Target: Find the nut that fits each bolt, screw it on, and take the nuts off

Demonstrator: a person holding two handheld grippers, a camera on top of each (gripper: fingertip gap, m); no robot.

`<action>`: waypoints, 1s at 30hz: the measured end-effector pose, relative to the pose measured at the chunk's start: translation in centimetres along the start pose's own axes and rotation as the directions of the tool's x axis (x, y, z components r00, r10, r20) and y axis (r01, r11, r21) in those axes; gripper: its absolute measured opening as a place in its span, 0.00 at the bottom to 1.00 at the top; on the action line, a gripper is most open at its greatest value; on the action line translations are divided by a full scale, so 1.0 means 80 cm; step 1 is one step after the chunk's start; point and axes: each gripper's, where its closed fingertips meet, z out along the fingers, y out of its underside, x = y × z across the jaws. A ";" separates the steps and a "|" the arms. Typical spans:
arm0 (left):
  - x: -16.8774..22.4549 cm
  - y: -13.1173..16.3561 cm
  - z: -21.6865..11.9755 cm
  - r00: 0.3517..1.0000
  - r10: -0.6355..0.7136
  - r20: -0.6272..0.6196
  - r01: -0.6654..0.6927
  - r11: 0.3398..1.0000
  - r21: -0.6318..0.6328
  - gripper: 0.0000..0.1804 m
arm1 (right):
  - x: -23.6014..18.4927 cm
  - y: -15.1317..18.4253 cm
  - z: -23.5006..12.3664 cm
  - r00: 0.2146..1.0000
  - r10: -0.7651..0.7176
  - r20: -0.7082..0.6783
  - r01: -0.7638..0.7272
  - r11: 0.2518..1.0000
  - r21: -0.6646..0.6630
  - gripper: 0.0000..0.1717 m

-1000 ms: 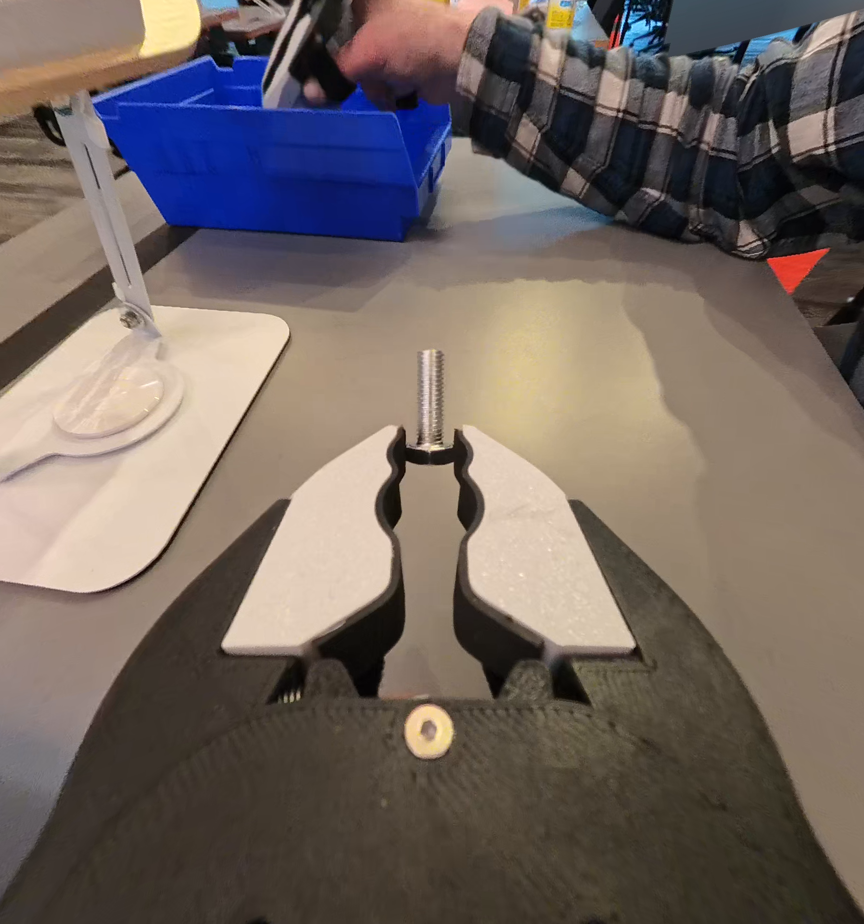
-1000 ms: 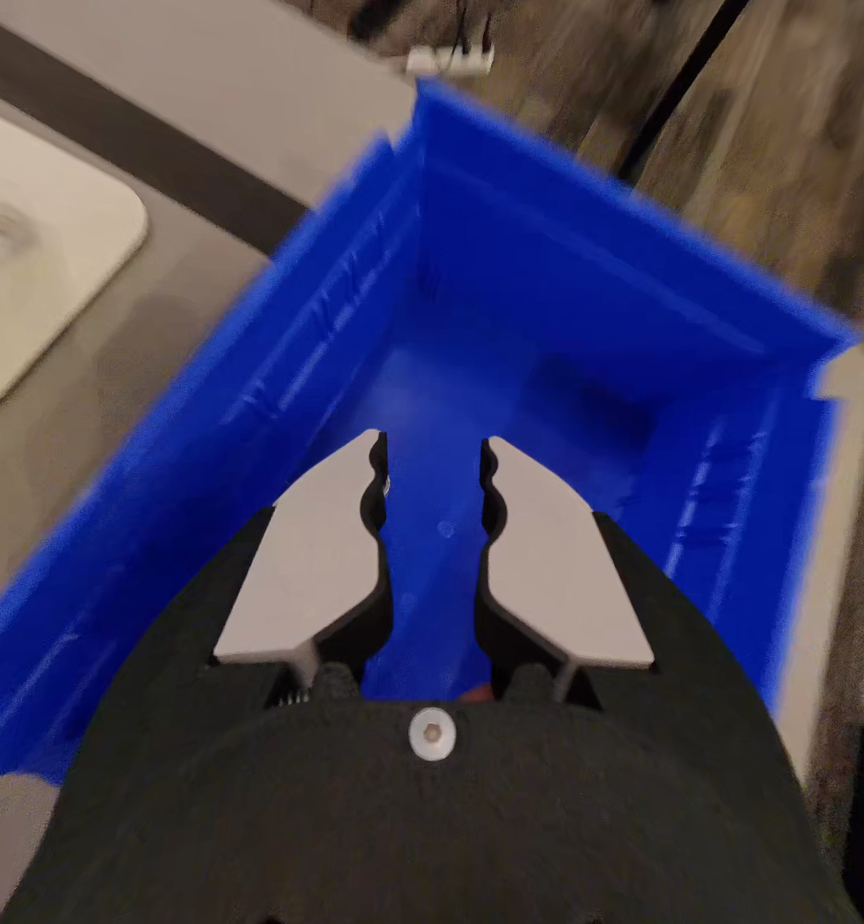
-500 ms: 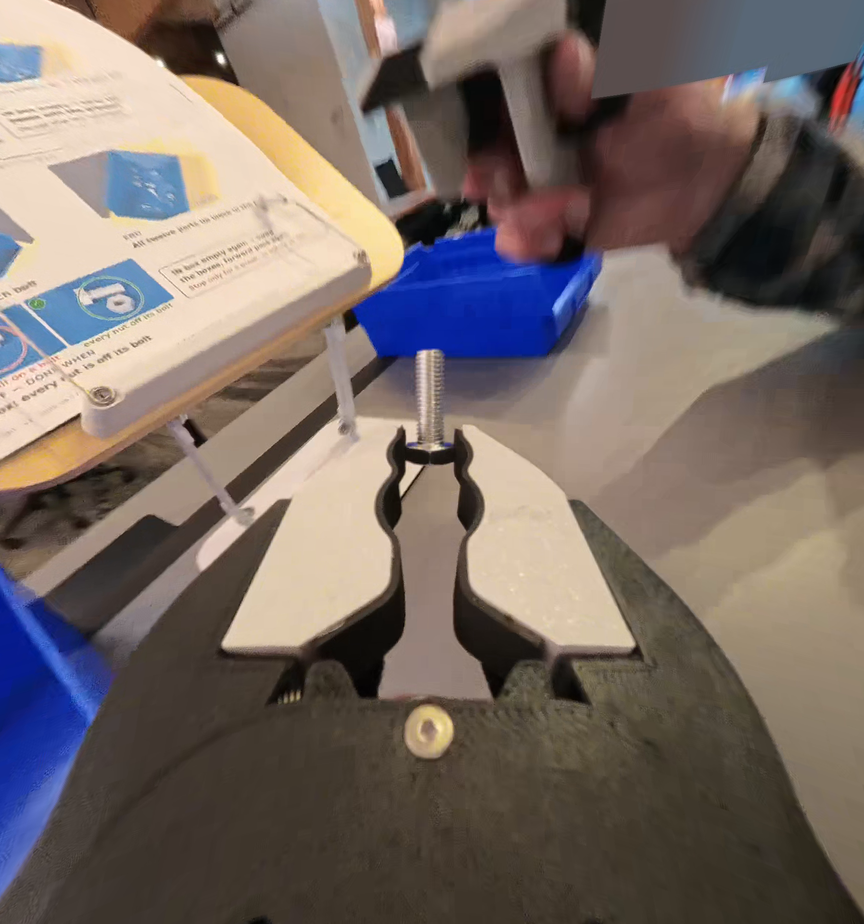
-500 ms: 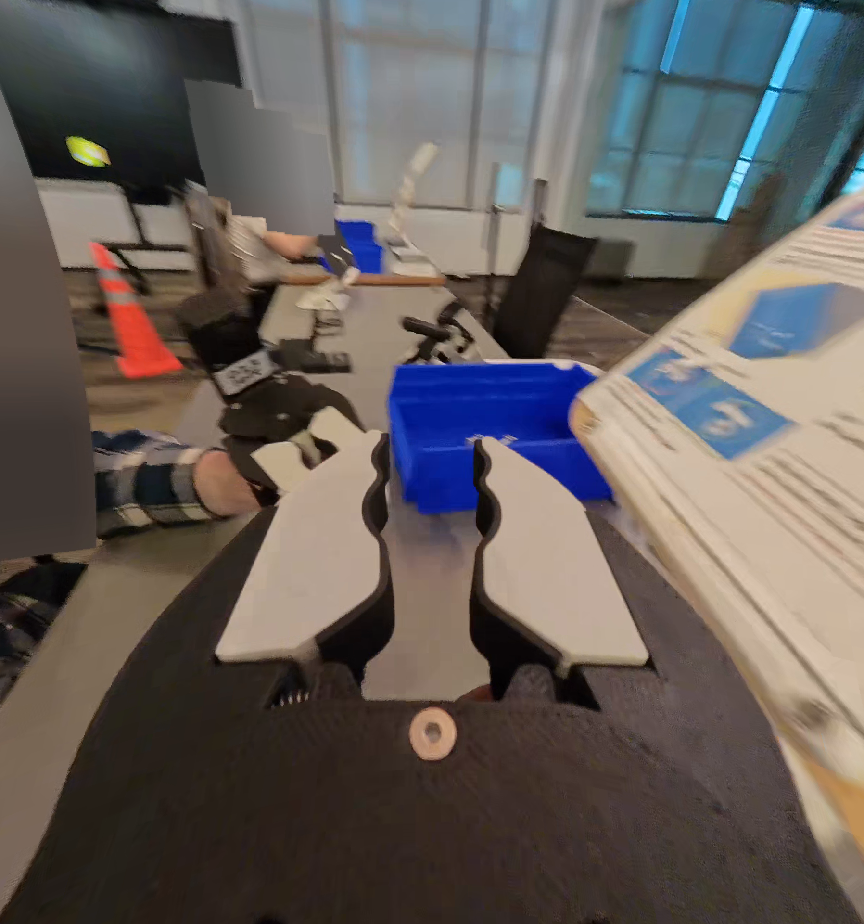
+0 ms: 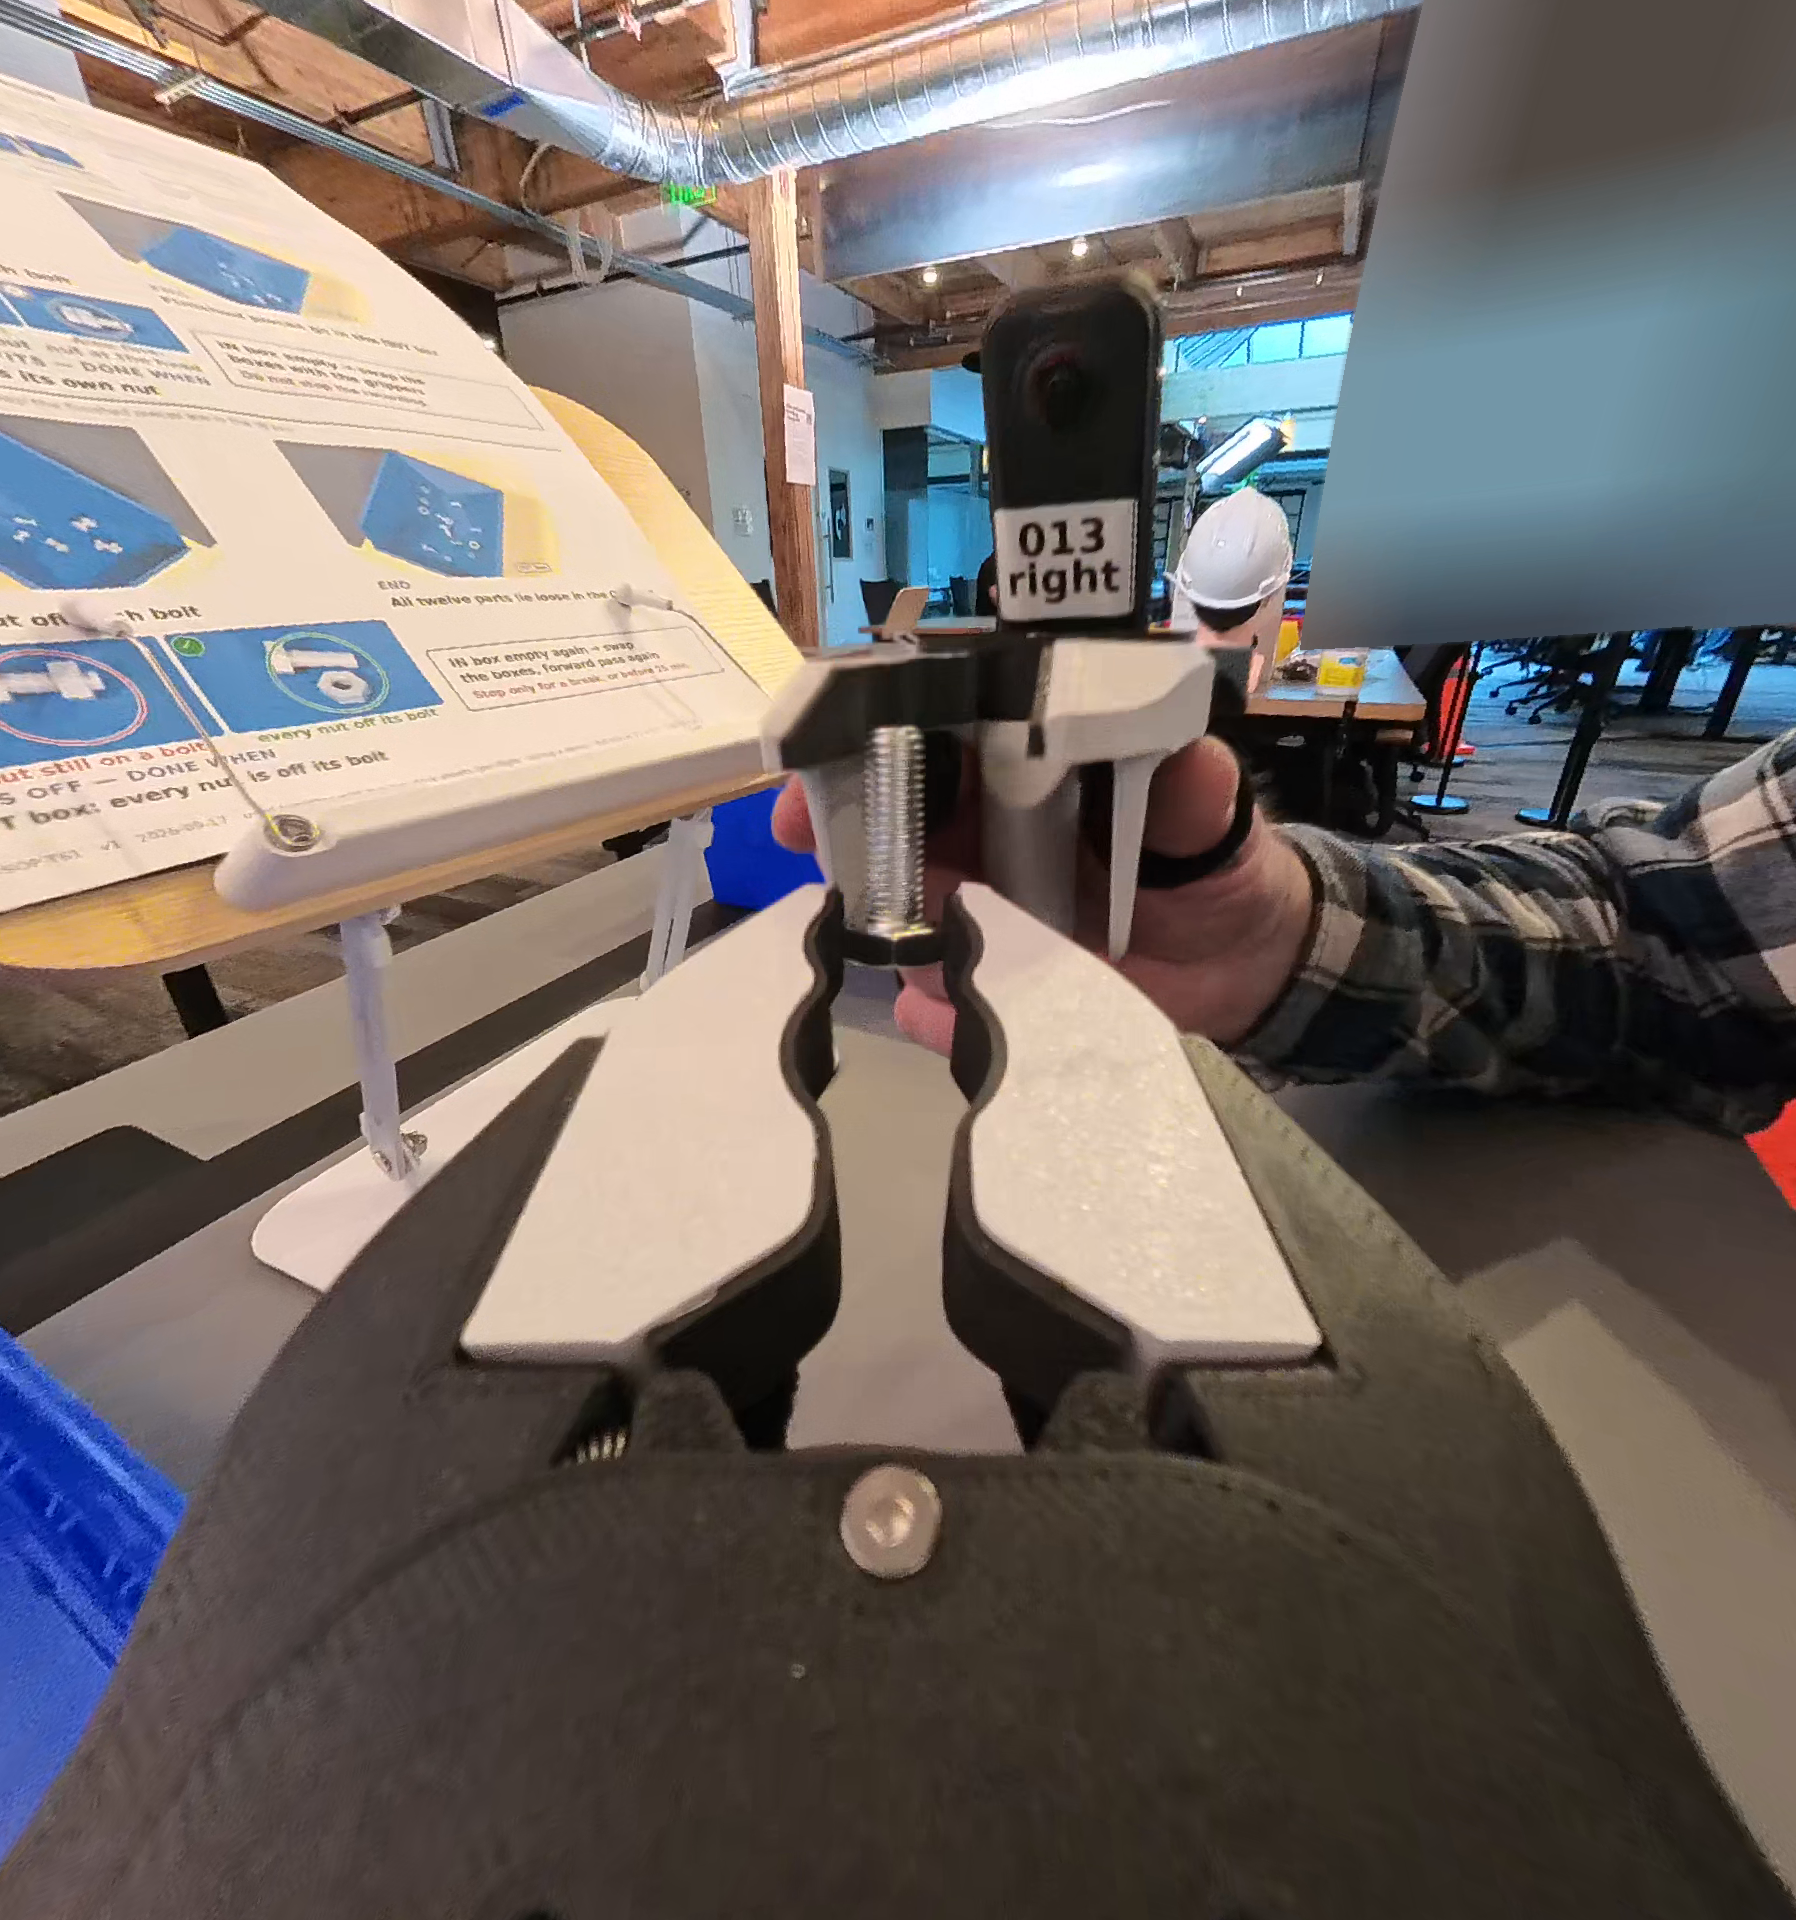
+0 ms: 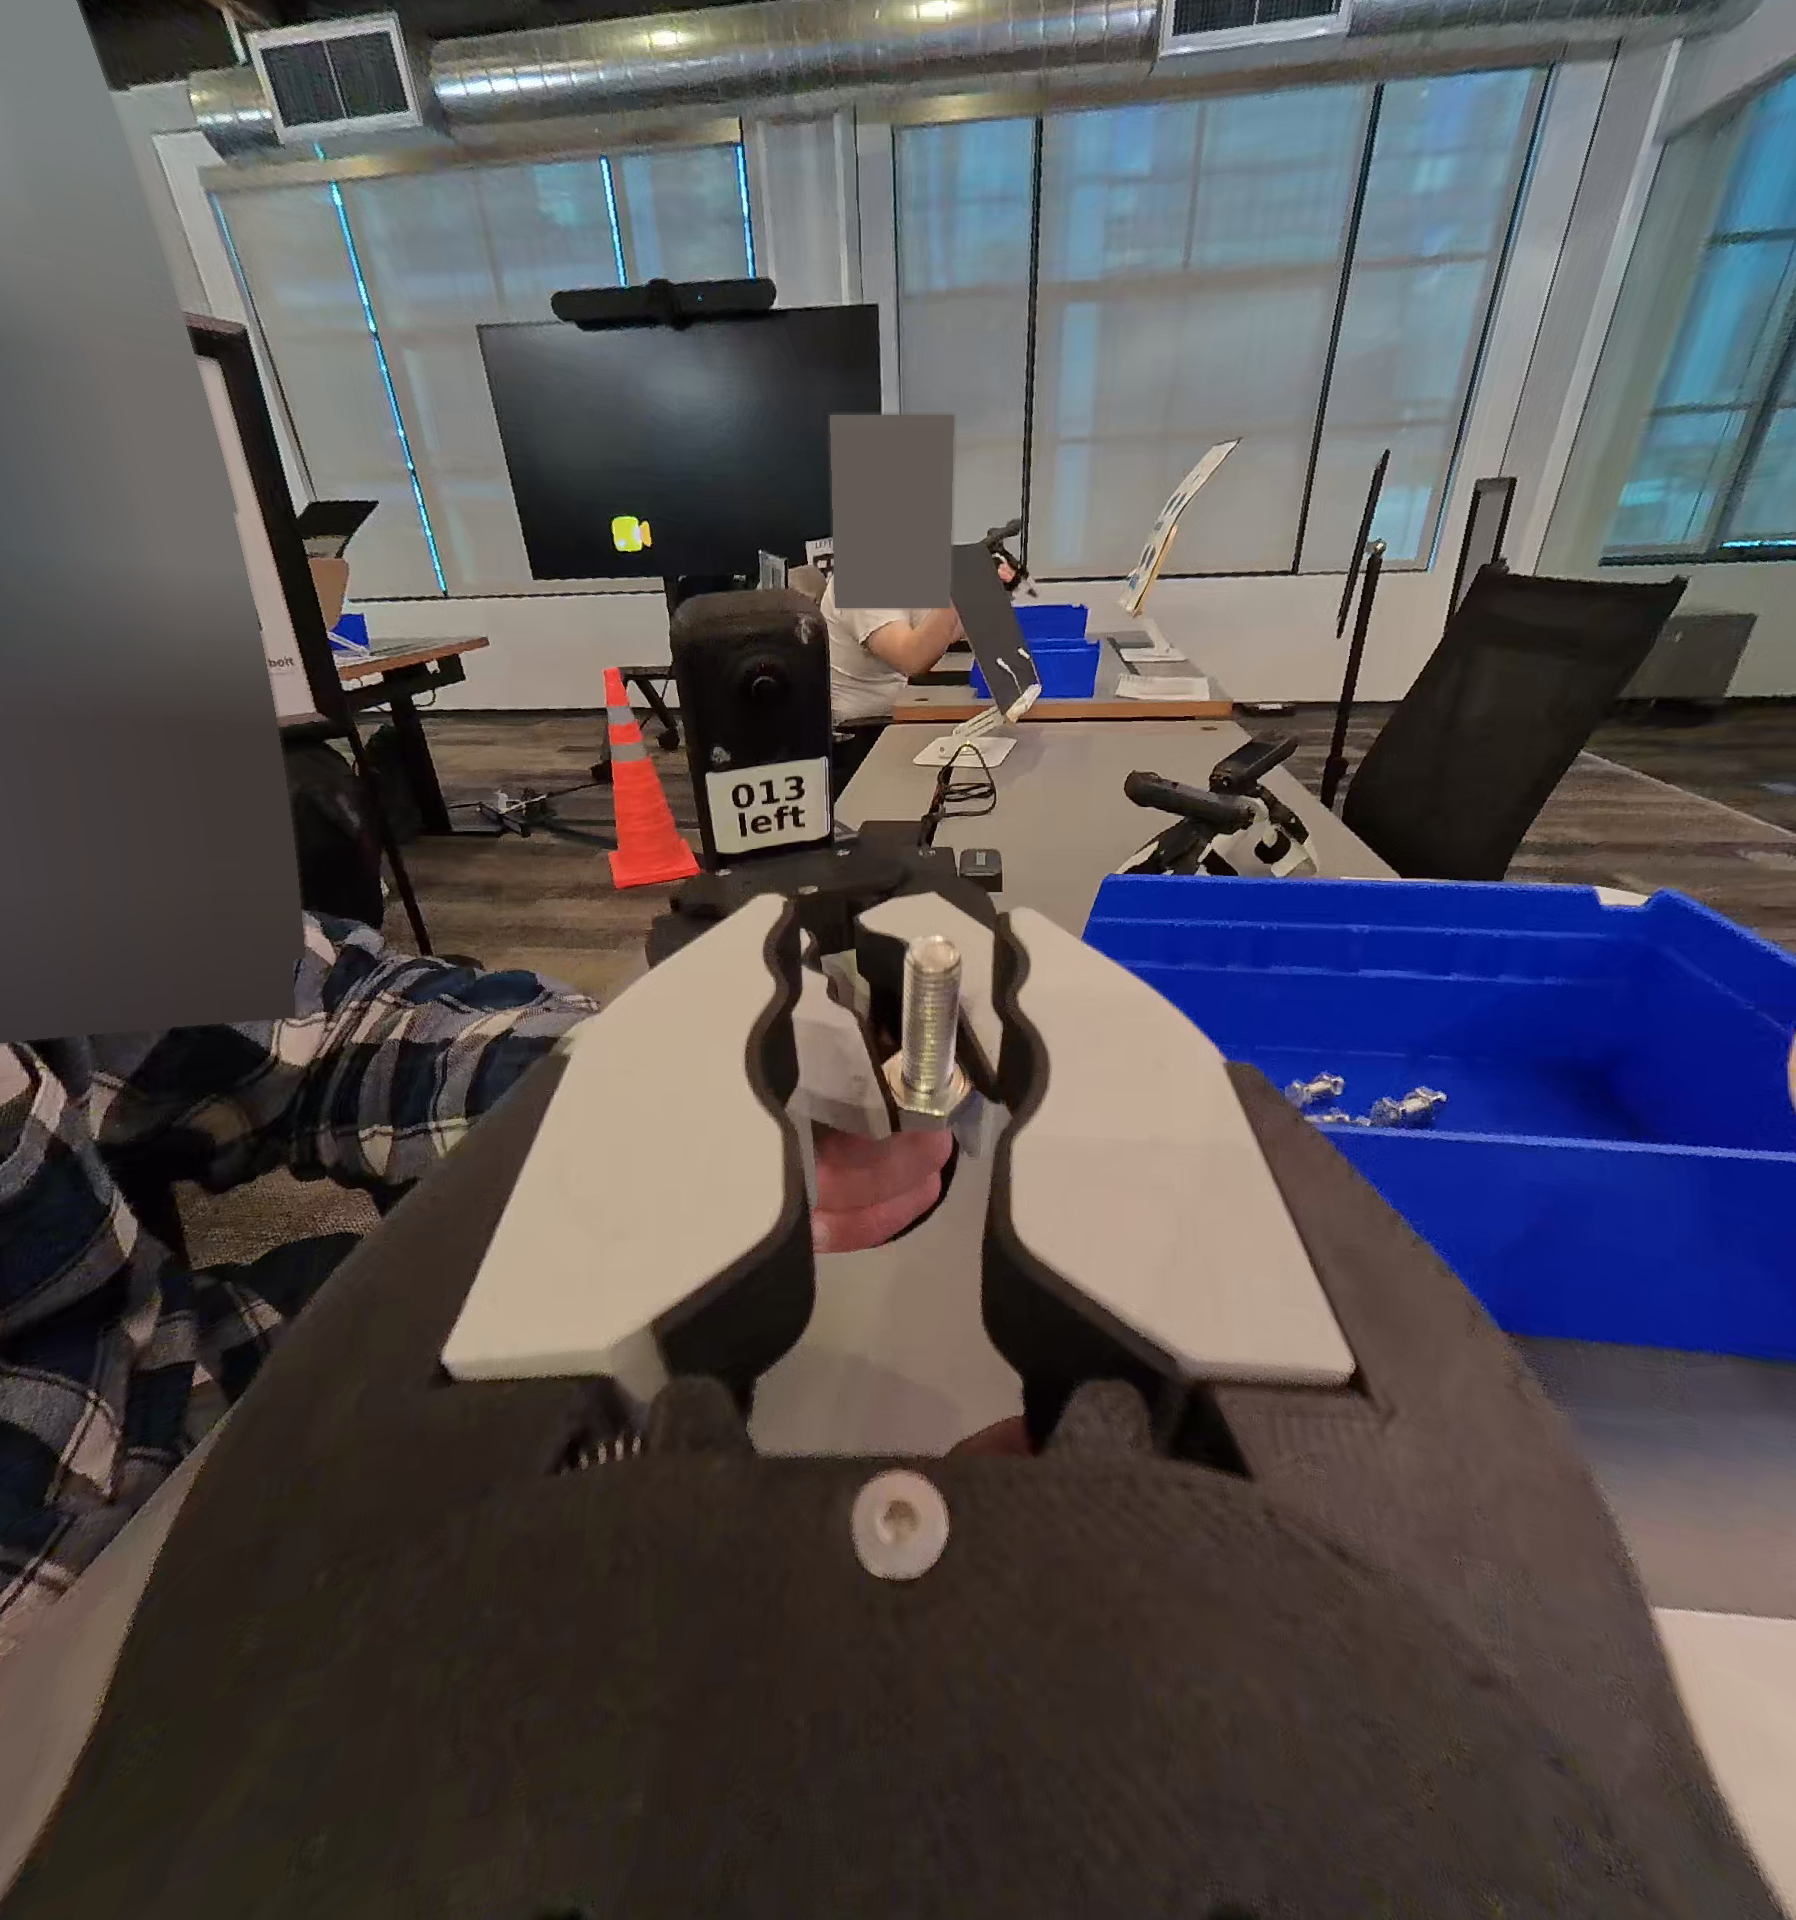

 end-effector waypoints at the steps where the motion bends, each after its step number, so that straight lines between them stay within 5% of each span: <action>1: 0.000 0.000 0.000 1.000 -0.001 -0.004 0.001 1.000 0.001 0.10 | 0.000 0.003 0.001 1.000 0.005 0.001 -0.005 1.000 -0.004 0.19; 7: 0.010 0.003 0.004 0.999 0.015 -0.033 -0.015 1.000 -0.006 0.10 | -0.002 0.016 0.005 0.999 0.033 0.016 -0.032 0.999 -0.019 0.06; 16: 0.011 0.001 0.005 0.999 0.001 -0.052 -0.001 1.000 0.016 0.10 | 0.001 0.015 0.002 1.000 0.005 -0.001 -0.005 1.000 -0.031 0.05; 20: -0.010 0.004 0.004 0.998 -0.001 0.058 0.001 1.000 -0.001 0.31 | 0.012 -0.007 -0.015 0.999 -0.025 -0.047 0.025 1.000 -0.001 0.06; 23: -0.007 -0.005 0.002 0.996 0.034 0.086 -0.034 0.999 0.009 0.32 | 0.033 -0.031 -0.047 0.991 -0.053 -0.126 0.054 0.999 0.006 0.05; 30: -0.005 0.021 0.005 0.995 0.083 0.049 -0.078 0.992 -0.098 0.07 | 0.104 -0.071 -0.205 0.855 -0.205 -0.476 0.147 0.976 -0.158 0.06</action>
